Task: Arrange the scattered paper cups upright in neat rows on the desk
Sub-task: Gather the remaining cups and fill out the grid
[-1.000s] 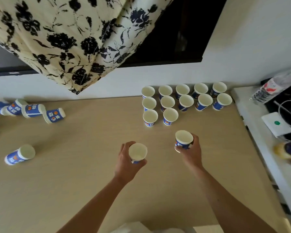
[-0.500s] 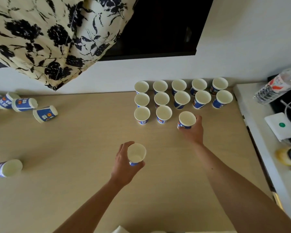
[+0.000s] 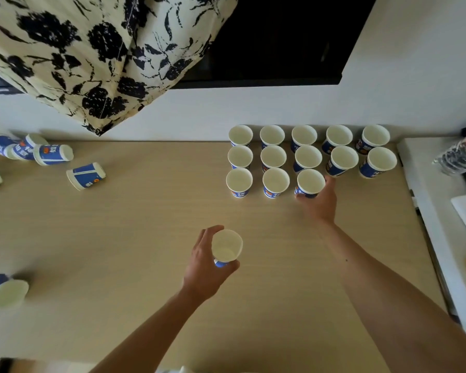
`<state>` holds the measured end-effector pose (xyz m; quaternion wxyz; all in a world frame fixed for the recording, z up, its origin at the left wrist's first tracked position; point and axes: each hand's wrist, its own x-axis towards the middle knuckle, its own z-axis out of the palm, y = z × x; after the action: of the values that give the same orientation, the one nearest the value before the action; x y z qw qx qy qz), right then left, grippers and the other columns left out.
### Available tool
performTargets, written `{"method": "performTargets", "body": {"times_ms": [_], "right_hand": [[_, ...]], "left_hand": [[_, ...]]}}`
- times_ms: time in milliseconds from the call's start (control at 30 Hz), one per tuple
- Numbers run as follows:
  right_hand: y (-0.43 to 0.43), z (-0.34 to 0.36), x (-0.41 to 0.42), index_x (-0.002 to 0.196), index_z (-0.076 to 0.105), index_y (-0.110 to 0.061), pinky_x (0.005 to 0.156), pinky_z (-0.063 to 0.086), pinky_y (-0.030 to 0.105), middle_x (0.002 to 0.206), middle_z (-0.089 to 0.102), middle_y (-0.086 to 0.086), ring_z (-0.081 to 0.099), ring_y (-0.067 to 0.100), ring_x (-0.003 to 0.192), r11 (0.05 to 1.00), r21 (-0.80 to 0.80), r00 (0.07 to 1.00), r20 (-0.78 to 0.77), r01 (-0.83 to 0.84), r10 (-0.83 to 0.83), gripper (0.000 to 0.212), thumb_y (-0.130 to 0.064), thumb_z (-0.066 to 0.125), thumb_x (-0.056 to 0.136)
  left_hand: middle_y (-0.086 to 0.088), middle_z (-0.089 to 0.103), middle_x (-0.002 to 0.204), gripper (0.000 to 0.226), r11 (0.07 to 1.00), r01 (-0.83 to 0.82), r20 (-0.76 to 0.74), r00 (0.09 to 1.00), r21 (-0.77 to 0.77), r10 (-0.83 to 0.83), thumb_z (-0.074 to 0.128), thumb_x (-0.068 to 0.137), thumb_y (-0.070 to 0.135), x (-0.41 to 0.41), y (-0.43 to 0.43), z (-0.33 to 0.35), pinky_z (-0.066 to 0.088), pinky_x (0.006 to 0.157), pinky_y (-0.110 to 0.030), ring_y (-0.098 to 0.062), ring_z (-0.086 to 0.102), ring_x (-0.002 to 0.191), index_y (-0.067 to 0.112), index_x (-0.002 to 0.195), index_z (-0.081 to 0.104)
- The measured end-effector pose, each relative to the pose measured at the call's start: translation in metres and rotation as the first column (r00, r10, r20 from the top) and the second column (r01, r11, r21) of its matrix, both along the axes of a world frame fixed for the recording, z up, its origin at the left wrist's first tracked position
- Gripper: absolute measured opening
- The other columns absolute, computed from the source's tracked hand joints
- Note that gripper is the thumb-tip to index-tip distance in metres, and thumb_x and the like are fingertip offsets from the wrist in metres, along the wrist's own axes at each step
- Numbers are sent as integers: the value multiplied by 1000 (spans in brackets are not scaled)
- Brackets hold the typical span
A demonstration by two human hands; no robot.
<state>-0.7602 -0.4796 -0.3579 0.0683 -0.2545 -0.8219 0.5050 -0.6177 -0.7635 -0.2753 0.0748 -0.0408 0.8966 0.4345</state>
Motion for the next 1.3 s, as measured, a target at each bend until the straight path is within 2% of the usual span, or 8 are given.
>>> {"method": "performTargets", "body": {"times_ms": [333, 433, 533, 833, 933, 1067, 1167, 1300], "right_hand": [[-22, 22, 60, 138, 41, -2, 100, 38, 29, 136, 43, 16, 46, 31, 124, 983, 108, 989, -13, 149, -149, 84, -1, 82, 65], [-71, 36, 112, 129, 48, -17, 98, 43, 36, 126, 49, 0, 52, 19, 114, 980, -19, 976, -93, -199, 196, 74, -2, 81, 64], [-128, 53, 135, 144, 38, -28, 105, 38, 24, 145, 45, -15, 44, 3, 132, 756, -175, 773, -53, -631, 633, 97, -7, 89, 64], [-266, 80, 123, 123, 53, -29, 78, 49, 9, 110, 68, -19, 65, 0, 99, 598, -77, 603, -96, -797, 792, 71, 0, 85, 67], [-294, 89, 119, 117, 55, -30, 70, 46, 6, 101, 69, -14, 64, 0, 86, 587, -104, 595, -72, -803, 800, 59, -14, 89, 71], [-317, 108, 118, 111, 54, -32, 62, 41, 1, 89, 66, -22, 63, -4, 77, 622, -73, 625, -27, -780, 781, 61, -48, 82, 59], [-339, 111, 120, 109, 54, -32, 62, 41, 2, 89, 68, -15, 63, -4, 76, 599, -50, 600, -6, -799, 800, 62, -55, 82, 59], [-372, 109, 117, 112, 54, -31, 66, 42, 2, 95, 68, -13, 61, -7, 82, 563, -35, 562, 23, -826, 827, 59, -42, 85, 62]], "left_hand": [[13, 54, 123, 75, 998, -49, 23, 999, 38, 48, 88, 65, 23, -8, 2, 5, 35, 85, -1, -4, 50, 110, 22, 130, 49], [8, 56, 126, 75, 991, -105, 35, 994, 79, 103, 86, 66, 21, -8, -6, 18, 38, 92, -15, -10, 50, 114, 19, 131, 49], [6, 56, 127, 75, 980, -156, 49, 987, 122, 151, 86, 68, 21, -6, -26, 32, 37, 88, -13, -11, 50, 114, 19, 132, 48], [0, 52, 134, 90, 939, -270, 158, 958, 213, 240, 87, 68, 32, 20, -120, 54, 40, 90, -22, -19, 50, 121, 26, 142, 37], [4, 42, 145, 96, 910, -411, -91, 909, -51, 406, 74, 69, 63, 39, -210, 64, 35, 107, -34, -18, 39, 131, 26, 146, 31], [-11, 20, 159, 97, 323, -862, -169, 412, -390, 896, 62, 74, 72, 105, -428, 56, 15, 119, -54, -36, 14, 147, 27, 152, 25], [-17, 6, 161, 107, 402, -699, 204, 353, -592, 913, 68, 75, 67, 144, -517, 23, 13, 118, -58, -41, 5, 148, 27, 156, 10], [-19, 32, 144, 92, 531, -598, 315, 434, -601, 844, 75, 79, 39, 159, -548, -14, 41, 102, -54, -41, 35, 132, 22, 152, 20]]}}
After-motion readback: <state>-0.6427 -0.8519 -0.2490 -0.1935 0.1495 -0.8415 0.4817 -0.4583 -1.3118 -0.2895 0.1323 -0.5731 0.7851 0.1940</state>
